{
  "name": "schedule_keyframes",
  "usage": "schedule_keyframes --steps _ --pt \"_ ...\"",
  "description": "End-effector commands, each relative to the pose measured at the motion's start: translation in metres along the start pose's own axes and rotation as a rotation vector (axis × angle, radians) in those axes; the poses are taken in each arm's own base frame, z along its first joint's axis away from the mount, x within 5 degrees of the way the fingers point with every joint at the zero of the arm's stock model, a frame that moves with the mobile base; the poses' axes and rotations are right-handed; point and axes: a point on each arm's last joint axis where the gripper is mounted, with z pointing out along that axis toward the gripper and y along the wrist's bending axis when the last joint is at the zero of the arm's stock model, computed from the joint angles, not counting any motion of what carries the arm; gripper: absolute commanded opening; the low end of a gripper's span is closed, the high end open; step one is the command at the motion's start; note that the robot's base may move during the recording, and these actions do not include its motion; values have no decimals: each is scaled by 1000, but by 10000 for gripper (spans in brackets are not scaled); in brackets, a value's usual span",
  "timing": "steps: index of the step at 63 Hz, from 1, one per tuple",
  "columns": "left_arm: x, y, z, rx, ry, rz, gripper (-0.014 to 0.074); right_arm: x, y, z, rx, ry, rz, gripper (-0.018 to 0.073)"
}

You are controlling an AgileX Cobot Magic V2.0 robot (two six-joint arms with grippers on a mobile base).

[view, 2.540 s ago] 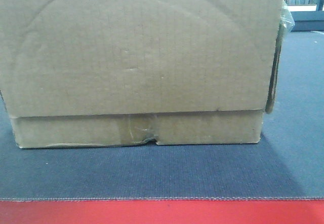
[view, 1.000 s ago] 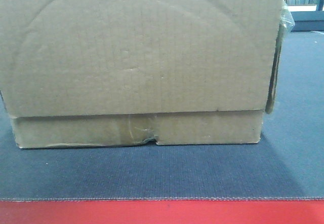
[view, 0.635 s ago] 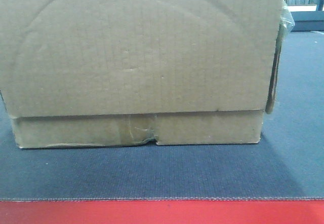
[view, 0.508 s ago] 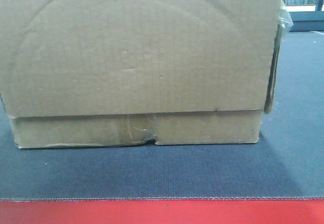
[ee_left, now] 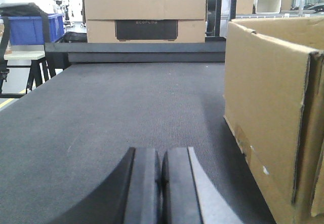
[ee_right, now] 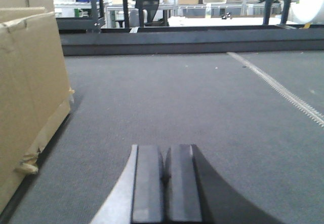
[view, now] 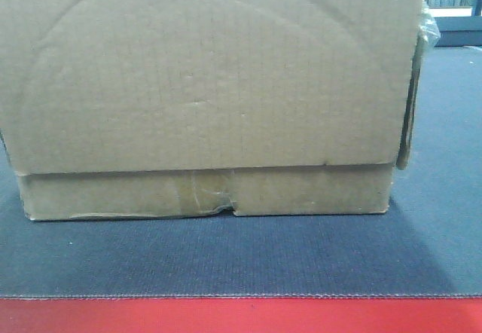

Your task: Grab carton from right shelf to conveyor

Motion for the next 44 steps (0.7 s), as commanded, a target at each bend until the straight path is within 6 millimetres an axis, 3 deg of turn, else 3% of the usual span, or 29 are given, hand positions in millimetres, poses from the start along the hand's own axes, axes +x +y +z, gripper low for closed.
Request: schedule_keyframes --steps 1,44 --pt "-3 0 -1 -5 -25 -6 15 -2 0 -1 -8 -23 -13 -75" --pt "-3 0 -1 -5 -25 -6 15 -2 0 -1 -8 -23 -13 -75"
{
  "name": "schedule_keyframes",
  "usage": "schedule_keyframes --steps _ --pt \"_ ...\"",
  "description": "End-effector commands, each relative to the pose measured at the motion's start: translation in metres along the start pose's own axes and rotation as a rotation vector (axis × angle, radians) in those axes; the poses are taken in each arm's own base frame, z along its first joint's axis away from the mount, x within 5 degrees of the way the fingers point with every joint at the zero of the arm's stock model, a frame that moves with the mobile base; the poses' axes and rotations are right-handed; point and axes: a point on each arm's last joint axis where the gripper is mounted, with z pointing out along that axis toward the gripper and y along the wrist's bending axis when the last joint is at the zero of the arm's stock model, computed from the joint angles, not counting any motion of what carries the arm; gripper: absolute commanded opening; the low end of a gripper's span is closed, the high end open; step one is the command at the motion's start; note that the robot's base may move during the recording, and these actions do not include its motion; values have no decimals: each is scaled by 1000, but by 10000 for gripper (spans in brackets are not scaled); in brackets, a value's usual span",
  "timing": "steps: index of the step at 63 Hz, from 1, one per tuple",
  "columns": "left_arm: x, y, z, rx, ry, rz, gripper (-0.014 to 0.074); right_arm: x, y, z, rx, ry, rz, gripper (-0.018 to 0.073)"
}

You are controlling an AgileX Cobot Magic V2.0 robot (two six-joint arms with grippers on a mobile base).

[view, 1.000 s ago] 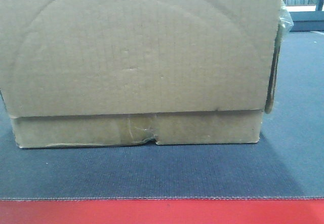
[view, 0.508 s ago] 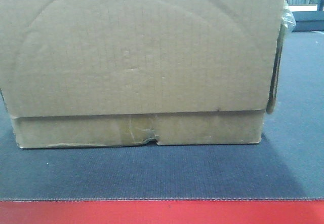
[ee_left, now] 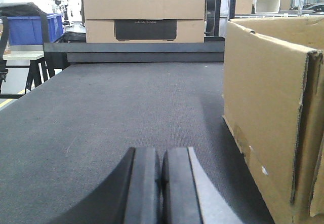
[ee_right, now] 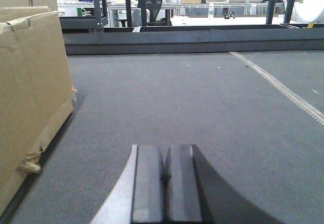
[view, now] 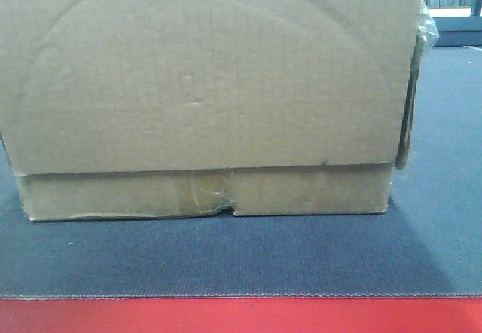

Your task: Grab carton from right shelf to conveyor

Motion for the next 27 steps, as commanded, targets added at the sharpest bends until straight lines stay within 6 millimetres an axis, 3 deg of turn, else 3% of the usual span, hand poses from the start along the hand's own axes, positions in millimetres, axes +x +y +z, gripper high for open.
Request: schedule_keyframes --steps 1,27 --pt "-3 0 0 -5 -24 -6 15 -2 0 -1 -3 -22 -13 -75" --pt "-3 0 0 -5 -24 -6 15 -2 0 -1 -3 -22 -13 -75"
